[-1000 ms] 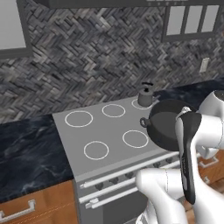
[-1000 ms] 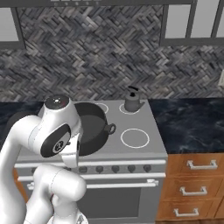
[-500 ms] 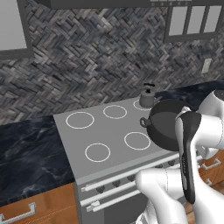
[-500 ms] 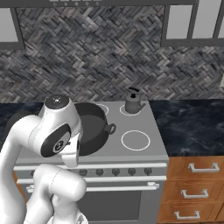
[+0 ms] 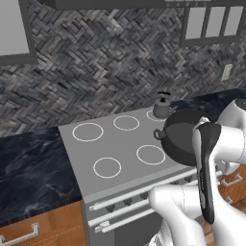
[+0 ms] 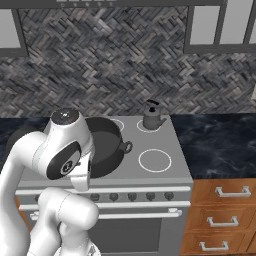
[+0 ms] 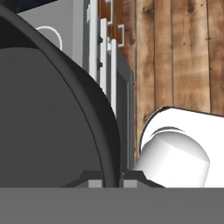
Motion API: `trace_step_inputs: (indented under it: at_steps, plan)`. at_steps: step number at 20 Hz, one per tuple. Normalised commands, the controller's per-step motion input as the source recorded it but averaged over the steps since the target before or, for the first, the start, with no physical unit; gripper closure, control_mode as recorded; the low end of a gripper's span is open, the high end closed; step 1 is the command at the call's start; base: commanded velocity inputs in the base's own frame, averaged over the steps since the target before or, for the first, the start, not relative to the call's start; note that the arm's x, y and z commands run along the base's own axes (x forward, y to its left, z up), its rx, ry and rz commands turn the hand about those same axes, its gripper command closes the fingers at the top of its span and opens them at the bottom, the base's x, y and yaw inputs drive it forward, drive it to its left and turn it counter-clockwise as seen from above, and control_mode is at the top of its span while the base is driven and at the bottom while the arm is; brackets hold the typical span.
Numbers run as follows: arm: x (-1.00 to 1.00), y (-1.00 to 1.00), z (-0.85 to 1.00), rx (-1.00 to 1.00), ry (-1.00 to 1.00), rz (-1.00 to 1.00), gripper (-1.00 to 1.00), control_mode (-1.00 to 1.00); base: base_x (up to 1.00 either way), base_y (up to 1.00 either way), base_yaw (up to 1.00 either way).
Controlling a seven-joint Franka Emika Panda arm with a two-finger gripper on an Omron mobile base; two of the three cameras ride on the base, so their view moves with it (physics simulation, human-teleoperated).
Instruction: Pick the kettle from the cabinet and place it on a stove burner. Then pick the pot from the counter and place it on another stove burner. Finally, turn both burners on.
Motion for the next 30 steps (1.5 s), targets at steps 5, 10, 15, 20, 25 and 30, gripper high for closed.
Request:
trace_step_inputs:
  at_steps: [5,10,15,20,25,30]
  plan:
    - [0.00,0.00,0.00,0.00,0.00,0.00,1.00,-1.00,0.00,0.00,0.00]
    - [0.12,0.00,0.00,0.00,0.00,0.00,1.00,-1.00,0.00,0.00,0.00]
    - [0.41,-0.14,0.01,0.00,0.00,0.00,1.00,-1.00,0.00,0.00,0.00]
    - [0.38,-0.21,0.00,0.00,0.00,0.00,1.00,-1.00,0.00,0.00,0.00]
    - [0.33,-0.29,0.00,0.00,0.02,0.00,1.00,-1.00,0.00,0.00,0.00]
    - [0.37,-0.29,-0.03,0.00,0.09,0.00,1.00,-1.00,0.00,0.00,0.00]
